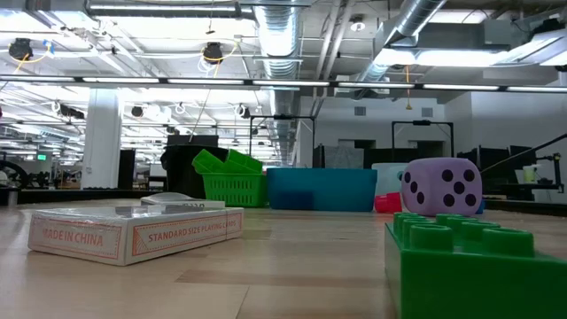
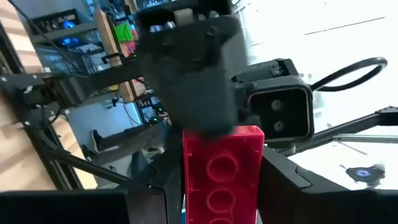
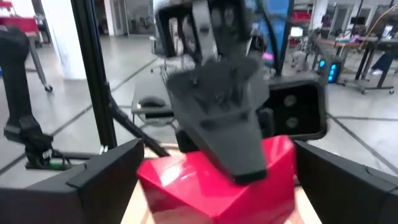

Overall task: Pick & Place Toys
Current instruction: Put the small stud red game piece into the blue bin

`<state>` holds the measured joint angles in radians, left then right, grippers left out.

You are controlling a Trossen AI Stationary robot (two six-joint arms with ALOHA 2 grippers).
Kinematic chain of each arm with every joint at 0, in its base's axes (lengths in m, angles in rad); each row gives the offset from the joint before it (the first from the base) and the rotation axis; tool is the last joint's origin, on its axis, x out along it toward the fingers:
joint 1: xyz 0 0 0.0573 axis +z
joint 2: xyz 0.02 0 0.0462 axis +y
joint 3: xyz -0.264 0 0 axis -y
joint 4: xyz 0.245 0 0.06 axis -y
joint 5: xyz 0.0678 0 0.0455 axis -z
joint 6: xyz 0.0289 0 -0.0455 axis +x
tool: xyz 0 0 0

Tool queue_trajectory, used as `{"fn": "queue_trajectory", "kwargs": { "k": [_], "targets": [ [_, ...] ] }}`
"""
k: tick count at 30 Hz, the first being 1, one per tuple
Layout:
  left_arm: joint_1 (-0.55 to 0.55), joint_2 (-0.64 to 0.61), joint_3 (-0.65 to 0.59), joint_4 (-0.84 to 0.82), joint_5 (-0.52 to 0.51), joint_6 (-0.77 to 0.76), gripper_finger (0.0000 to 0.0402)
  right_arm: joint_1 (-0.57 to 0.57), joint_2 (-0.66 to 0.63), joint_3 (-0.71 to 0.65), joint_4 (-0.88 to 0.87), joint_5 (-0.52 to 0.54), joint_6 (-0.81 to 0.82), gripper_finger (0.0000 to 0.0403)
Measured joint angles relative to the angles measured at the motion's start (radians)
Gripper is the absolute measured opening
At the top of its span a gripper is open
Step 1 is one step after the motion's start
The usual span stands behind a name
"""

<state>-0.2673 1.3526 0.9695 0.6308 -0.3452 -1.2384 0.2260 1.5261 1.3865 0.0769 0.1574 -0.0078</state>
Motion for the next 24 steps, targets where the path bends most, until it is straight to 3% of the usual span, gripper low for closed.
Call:
{"fn": "queue_trajectory", "kwargs": {
  "k": [24],
  "targets": [
    [0.027, -0.045, -0.001, -0.041, 0.073, 0.002, 0.0138, -0.006, 0.016, 0.0, 0.026, -0.002, -0.001, 0.0395]
  ]
}}
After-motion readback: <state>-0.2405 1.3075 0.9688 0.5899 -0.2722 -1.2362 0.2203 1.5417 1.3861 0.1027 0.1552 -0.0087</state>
